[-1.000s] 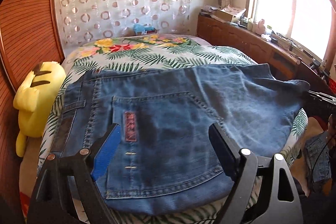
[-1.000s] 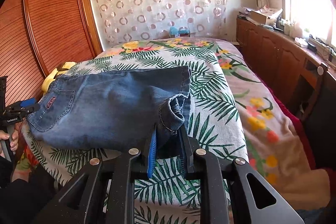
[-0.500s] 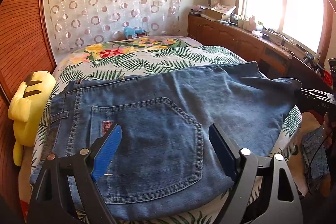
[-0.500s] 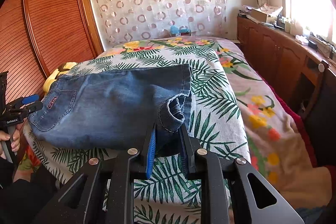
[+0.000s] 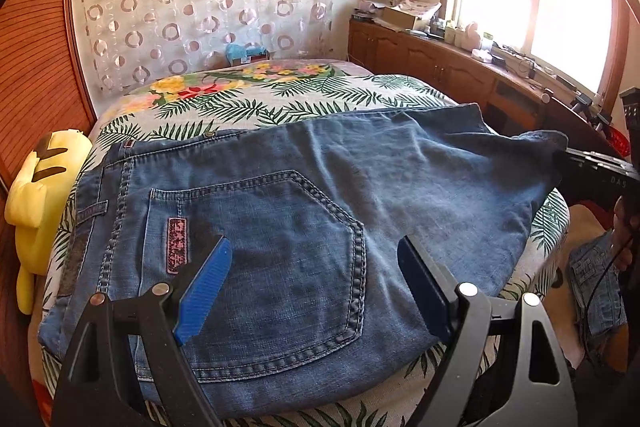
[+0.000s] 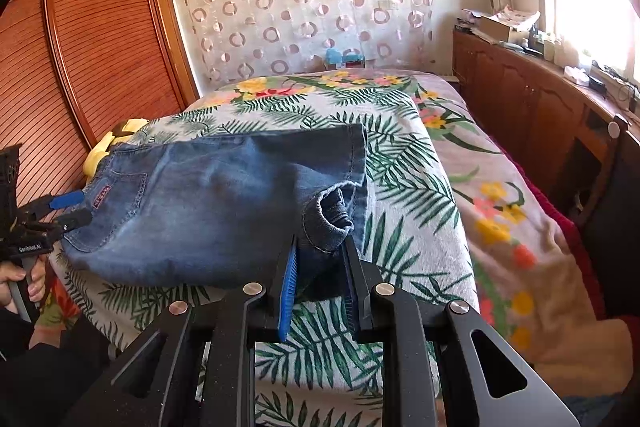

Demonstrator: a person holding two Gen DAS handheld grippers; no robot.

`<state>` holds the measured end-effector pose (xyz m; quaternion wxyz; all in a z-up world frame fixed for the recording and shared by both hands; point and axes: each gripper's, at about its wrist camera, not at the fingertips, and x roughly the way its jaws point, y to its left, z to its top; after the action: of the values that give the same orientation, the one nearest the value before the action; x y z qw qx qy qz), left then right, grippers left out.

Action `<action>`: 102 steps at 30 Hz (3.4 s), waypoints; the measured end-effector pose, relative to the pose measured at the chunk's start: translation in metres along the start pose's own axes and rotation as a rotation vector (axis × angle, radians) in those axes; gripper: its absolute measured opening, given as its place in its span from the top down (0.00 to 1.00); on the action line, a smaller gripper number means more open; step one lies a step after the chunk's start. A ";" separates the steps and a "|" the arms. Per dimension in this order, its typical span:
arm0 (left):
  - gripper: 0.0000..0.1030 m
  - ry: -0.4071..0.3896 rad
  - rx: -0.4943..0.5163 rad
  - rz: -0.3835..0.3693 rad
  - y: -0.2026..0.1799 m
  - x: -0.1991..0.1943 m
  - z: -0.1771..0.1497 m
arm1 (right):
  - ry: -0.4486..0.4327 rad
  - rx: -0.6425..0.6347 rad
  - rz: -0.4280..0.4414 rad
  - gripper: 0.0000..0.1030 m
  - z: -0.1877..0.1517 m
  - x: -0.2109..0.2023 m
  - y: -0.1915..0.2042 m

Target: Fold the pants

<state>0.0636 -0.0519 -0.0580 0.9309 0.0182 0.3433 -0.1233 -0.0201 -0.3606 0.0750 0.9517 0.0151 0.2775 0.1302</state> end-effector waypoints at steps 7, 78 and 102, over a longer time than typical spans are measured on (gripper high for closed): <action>0.17 0.002 0.001 0.006 0.001 0.000 -0.001 | -0.037 -0.073 0.041 0.94 0.010 0.003 0.020; 0.71 0.092 0.076 -0.112 -0.005 0.055 0.011 | 0.142 -0.057 0.200 0.53 0.047 0.118 0.109; 0.92 -0.202 0.020 -0.066 0.027 -0.080 0.037 | -0.092 -0.205 0.444 0.92 0.121 0.057 0.148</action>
<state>0.0346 -0.0124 0.0204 0.9559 0.0036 0.2472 -0.1584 0.0553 -0.1974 0.1627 0.9080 -0.0149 0.2093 0.3627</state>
